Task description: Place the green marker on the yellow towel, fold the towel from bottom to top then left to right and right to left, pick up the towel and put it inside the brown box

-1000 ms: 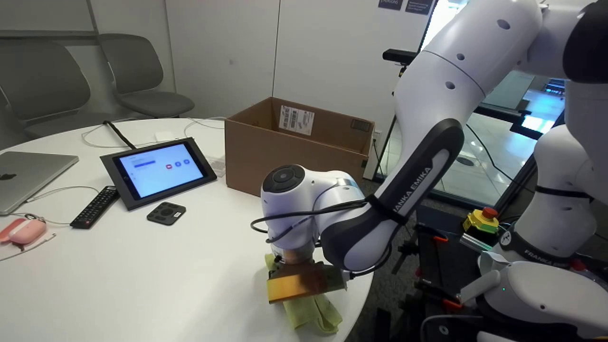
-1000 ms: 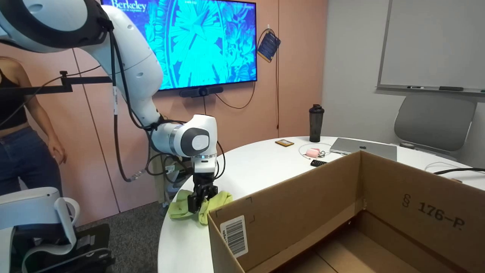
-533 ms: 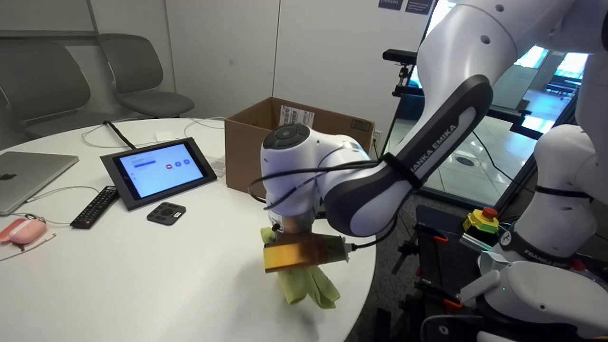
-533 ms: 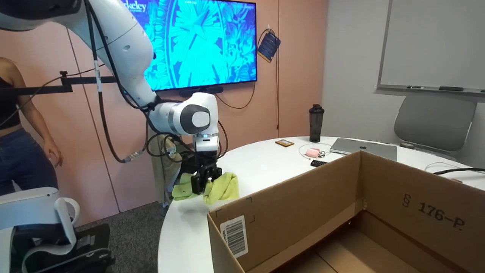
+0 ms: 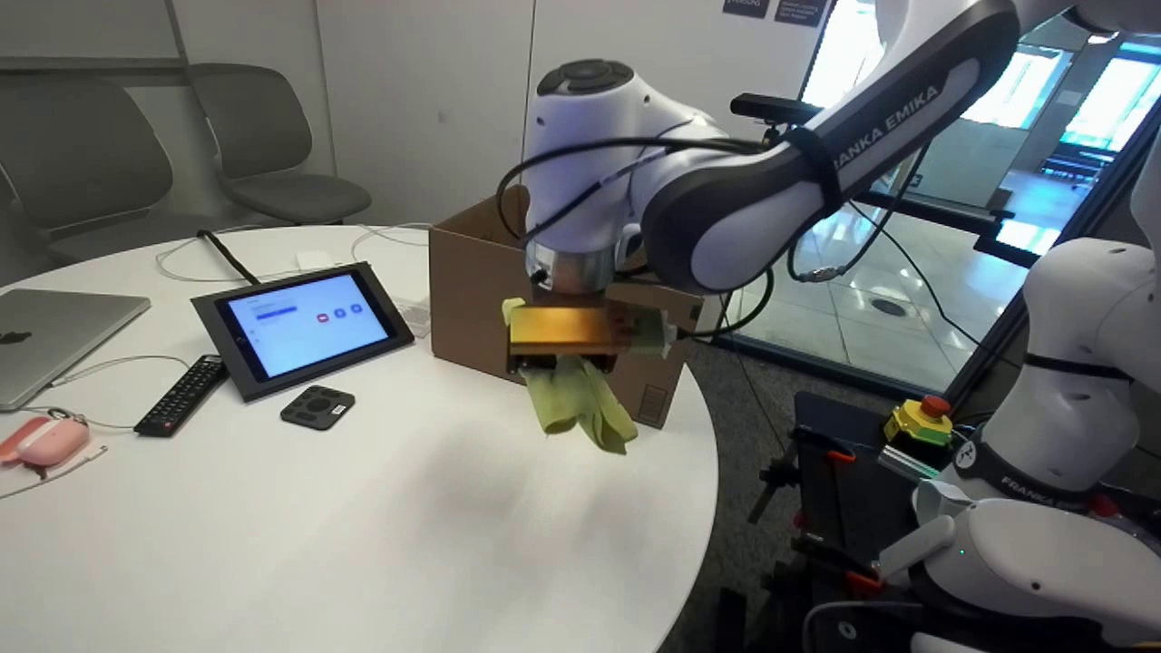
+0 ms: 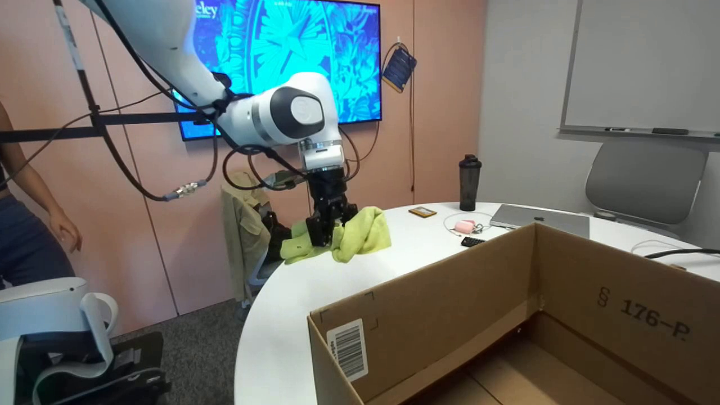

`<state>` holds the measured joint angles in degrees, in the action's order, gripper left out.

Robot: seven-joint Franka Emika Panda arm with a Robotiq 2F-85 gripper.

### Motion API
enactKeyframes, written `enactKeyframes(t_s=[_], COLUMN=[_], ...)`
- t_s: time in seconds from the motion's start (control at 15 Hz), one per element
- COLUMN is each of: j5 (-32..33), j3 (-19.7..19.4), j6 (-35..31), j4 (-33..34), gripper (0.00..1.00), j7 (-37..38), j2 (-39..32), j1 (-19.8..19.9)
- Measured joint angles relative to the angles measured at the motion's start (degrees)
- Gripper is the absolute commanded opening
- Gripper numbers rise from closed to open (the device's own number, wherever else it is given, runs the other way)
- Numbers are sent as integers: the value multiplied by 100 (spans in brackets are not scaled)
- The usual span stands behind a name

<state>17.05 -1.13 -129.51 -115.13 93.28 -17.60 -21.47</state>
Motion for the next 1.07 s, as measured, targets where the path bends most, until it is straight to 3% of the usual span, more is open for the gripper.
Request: enactKeyframes(t_s=[0.47,1.07], j5=[682,1134], j3=[-32,-287], j6=[253,312], j4=[-40,82], gripper=[4,4], j7=[1018,2707], j2=[760,593], j1=[626,1427])
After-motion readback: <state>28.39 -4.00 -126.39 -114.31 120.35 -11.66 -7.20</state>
